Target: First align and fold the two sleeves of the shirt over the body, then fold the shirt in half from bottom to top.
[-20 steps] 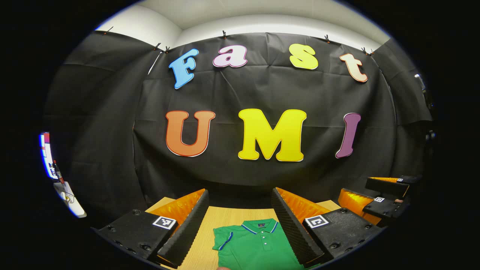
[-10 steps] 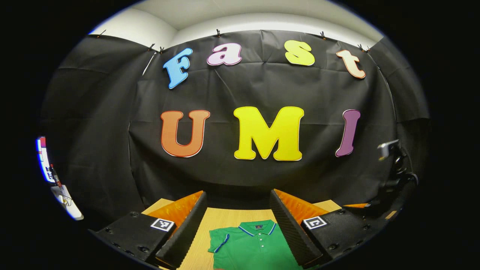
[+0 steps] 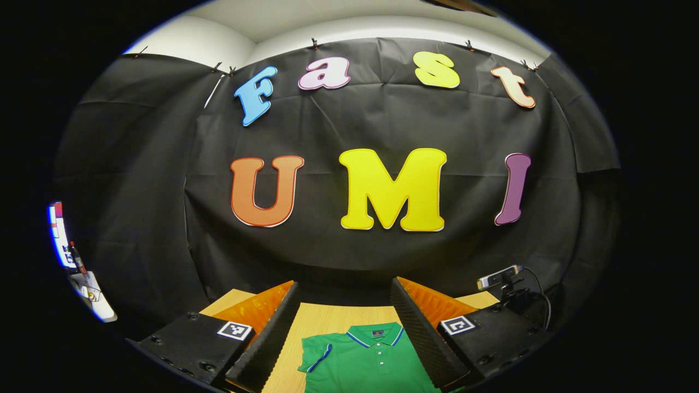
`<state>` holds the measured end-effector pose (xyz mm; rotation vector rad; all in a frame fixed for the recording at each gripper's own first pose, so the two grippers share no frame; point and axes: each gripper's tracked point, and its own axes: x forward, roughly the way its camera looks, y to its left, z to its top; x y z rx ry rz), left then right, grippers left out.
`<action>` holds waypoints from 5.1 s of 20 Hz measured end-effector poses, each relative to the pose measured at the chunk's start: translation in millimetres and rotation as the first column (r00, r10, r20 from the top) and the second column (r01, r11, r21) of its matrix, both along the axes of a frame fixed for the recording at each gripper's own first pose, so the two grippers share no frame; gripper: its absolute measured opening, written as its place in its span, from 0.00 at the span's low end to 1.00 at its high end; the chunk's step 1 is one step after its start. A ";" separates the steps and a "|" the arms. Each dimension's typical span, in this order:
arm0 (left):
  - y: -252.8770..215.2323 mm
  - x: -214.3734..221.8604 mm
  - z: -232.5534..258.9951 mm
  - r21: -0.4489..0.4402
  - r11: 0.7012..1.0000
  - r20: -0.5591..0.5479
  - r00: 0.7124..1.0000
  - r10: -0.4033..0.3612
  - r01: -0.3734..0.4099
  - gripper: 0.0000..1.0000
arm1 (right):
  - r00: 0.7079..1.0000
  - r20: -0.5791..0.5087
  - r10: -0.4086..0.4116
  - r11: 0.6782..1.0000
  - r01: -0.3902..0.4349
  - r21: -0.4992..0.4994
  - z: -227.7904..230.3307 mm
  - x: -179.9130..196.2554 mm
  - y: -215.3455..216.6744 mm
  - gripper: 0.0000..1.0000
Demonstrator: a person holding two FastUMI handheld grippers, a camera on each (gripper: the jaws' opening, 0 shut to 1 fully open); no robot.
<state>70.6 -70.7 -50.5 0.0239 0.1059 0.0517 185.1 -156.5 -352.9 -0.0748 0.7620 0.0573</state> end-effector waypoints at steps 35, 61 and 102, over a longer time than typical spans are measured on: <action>89.2 -21.4 -26.5 0.006 0.990 -0.090 0.986 0.143 -0.143 1.00 | 0.999 -0.034 0.026 0.979 -0.019 0.201 22.2 18.9 150.8 0.90; 102.8 78.9 -355.3 -0.011 0.998 -0.601 0.797 -0.057 0.063 1.00 | 0.975 0.217 -0.037 0.999 0.037 0.005 175.9 -142.0 77.9 0.96; -53.1 141.9 -297.4 -0.167 0.969 -0.466 0.852 -0.238 0.180 0.22 | 0.949 0.243 -0.203 0.977 0.177 0.122 193.4 -172.6 26.2 0.94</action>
